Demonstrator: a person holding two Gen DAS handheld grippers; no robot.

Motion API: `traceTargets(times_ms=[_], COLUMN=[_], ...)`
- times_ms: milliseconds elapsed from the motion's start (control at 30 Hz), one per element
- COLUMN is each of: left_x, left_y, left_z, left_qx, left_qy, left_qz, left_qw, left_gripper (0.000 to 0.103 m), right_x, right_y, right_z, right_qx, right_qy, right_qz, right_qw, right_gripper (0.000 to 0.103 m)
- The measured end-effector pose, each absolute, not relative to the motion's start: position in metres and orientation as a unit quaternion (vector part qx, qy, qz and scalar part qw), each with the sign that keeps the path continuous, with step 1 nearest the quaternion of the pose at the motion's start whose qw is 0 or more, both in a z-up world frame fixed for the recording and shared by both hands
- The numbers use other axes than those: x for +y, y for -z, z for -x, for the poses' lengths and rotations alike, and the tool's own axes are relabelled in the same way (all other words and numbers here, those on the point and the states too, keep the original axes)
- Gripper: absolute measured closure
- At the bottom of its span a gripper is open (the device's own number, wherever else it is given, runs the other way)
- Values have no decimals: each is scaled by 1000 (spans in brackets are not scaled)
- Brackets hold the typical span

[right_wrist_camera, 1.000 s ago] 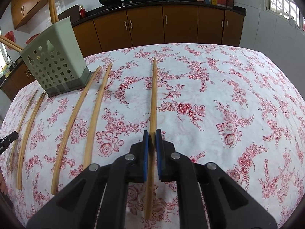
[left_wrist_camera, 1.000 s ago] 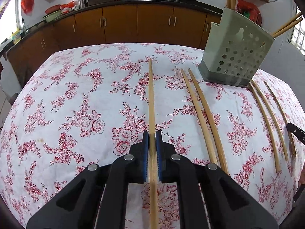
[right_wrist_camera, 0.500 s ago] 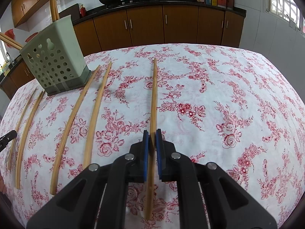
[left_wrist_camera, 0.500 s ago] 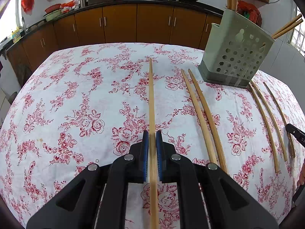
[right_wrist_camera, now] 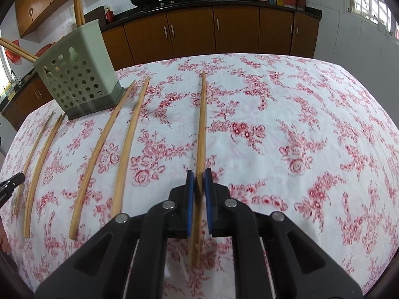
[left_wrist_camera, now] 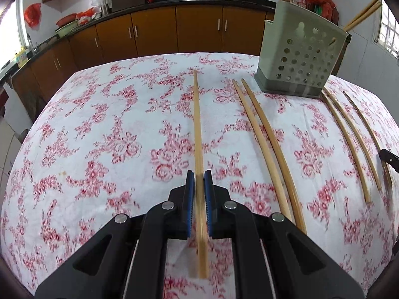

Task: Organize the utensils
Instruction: 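Close the left tool on a third chopstick while the right tool grasps another, then lift the left tool's chopstick over the green holder while the right tool carries its chopstick there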

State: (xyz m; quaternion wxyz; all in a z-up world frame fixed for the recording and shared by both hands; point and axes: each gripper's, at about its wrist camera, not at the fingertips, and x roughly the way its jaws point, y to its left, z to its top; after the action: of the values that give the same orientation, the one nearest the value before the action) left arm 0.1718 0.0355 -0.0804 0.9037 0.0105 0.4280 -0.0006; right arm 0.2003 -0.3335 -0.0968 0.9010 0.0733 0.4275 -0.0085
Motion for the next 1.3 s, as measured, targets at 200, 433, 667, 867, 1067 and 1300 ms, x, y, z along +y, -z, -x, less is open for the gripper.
traceTargets(times_ms=[200,433,667,867,1067,1300], left_x=[34,40,58,68,70,66], left_y=[81,57,-2,-41,-67,-78], left_z=[-163,-157,-152,-152,-156,-158], left_qx=[428,406,333,283,252,240], left_qy=[6,9,10,8,12,17], left_qz=[-21,-17,17,37,40,36], left_qw=[903,914,943,958,967,970], left_gripper=[95,95,95,95,96,96], right_x=[-337,-345,-357,-361,-363,-360], right_y=[95,61,13,-23,-44,-52], right_z=[-192,-179,-174,-175,-175,-177], right_qx=[429,379,316,269,239,228], right_qy=[6,12,17,20,22,18], right_qz=[-82,-79,-80,-81,-84,-76], right_qw=[900,922,945,960,967,970], right_gripper=[95,95,95,95,95,95])
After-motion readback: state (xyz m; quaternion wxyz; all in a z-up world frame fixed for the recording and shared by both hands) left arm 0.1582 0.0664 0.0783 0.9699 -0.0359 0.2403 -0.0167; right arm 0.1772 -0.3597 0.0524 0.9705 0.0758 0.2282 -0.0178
